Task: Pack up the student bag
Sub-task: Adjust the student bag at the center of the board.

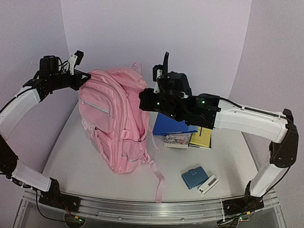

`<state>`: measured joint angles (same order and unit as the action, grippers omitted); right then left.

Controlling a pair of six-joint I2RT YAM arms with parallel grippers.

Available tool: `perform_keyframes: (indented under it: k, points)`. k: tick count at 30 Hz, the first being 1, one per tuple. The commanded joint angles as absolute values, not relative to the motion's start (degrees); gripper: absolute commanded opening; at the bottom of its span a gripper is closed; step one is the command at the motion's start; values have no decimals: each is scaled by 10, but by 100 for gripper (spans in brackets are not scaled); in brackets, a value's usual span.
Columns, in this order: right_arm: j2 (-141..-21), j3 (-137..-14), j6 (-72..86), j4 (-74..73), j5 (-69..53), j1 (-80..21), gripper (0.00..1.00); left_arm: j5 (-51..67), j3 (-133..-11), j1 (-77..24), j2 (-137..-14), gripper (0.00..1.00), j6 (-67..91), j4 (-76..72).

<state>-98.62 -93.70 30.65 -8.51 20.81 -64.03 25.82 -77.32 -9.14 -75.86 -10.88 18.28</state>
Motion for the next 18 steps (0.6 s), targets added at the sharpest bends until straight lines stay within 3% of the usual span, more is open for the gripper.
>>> perform_keyframes:
  k: [1, 4, 7, 10, 18]
  points:
    - [-939, -892, 388, -34, 320, -672, 0, 197, -821, -62, -792, 0, -41, 122]
    - [-933, -868, 424, -12, 340, -679, 0, 226, -846, -62, -797, 10, -10, 142]
    - [-942, -864, 455, -5, 380, -688, 0, 261, -859, -61, -781, 45, 36, 160]
    - [-961, -873, 461, 11, 418, -700, 0, 275, -875, -61, -764, 65, 102, 183]
    - [-1027, -940, 422, 24, 461, -723, 0, 263, -914, -61, -741, 99, 280, 268]
